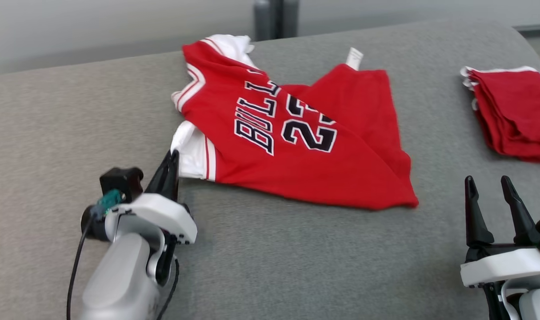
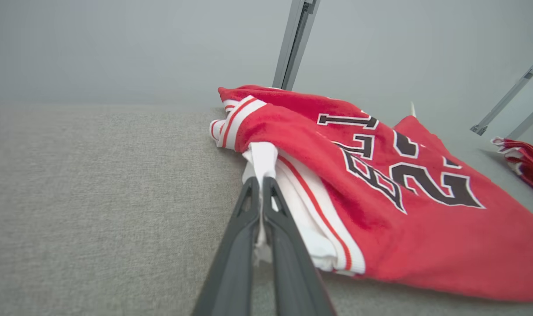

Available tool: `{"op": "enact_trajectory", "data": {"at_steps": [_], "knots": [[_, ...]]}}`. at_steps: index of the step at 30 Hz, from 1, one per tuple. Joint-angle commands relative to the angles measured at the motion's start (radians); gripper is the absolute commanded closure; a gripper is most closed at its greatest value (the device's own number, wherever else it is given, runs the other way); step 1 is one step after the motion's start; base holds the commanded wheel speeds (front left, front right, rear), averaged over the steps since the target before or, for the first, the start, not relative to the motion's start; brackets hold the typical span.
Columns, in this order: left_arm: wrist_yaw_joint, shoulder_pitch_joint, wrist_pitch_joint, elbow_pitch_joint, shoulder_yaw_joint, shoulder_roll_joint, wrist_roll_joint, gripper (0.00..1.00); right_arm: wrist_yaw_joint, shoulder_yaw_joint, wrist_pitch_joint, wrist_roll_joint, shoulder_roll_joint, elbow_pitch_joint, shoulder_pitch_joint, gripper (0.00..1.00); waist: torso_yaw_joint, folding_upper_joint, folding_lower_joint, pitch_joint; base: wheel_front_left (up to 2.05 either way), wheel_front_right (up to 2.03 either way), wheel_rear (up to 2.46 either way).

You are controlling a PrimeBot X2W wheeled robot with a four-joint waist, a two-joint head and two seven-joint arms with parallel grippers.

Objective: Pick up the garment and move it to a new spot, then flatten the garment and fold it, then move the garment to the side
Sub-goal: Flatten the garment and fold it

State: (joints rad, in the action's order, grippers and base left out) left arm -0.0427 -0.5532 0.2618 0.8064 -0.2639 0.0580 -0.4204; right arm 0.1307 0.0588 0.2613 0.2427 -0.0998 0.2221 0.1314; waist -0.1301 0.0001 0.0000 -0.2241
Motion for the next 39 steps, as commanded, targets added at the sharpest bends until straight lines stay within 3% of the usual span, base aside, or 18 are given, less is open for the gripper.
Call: {"op": "enact_trajectory", "data": {"at_steps": [1, 9, 15, 29, 31, 33, 39], "knots": [[0.013, 0.052, 0.004, -0.056, 0.015, 0.007, 0.012, 1.00, 0.000, 0.008, 0.006, -0.005, -0.007, -0.003, -0.016, 0.00, 0.057, -0.0001, 0.0000, 0.028, 0.00, 0.00, 0.00], [0.078, 0.311, 0.003, -0.312, 0.049, 0.006, 0.055, 1.00, 0.000, 0.016, 0.005, -0.013, -0.013, 0.005, -0.035, 0.00, 0.170, -0.0001, 0.0000, 0.054, 0.00, 0.00, 0.00], [0.117, 0.442, 0.003, -0.373, 0.008, -0.002, 0.044, 1.00, 0.000, 0.013, 0.005, -0.015, -0.017, 0.012, -0.033, 0.00, 0.222, -0.0001, 0.0000, 0.059, 0.00, 0.00, 0.00], [0.133, 0.478, -0.062, -0.371, -0.140, -0.005, -0.011, 1.00, 0.000, 0.026, -0.005, -0.008, -0.010, 0.070, -0.040, 0.00, 0.213, -0.0001, 0.0000, 0.075, 0.00, 0.00, 0.00], [0.141, 0.479, -0.059, -0.372, -0.137, -0.005, -0.014, 0.41, 0.000, 0.033, -0.012, -0.008, -0.009, 0.084, -0.041, 0.00, 0.207, -0.0001, 0.0000, 0.075, 0.00, 0.00, 0.00], [0.148, 0.479, -0.054, -0.380, -0.128, 0.000, -0.018, 0.00, 0.000, 0.040, -0.019, -0.007, -0.008, 0.093, -0.049, 0.00, 0.202, -0.0001, 0.0000, 0.075, 0.00, 0.00, 0.00], [0.157, 0.483, -0.036, -0.422, -0.115, 0.020, -0.012, 0.00, 0.000, 0.057, -0.021, 0.001, -0.001, 0.110, -0.091, 0.00, 0.187, -0.0001, 0.0000, 0.079, 0.00, 0.00, 0.00]]}}
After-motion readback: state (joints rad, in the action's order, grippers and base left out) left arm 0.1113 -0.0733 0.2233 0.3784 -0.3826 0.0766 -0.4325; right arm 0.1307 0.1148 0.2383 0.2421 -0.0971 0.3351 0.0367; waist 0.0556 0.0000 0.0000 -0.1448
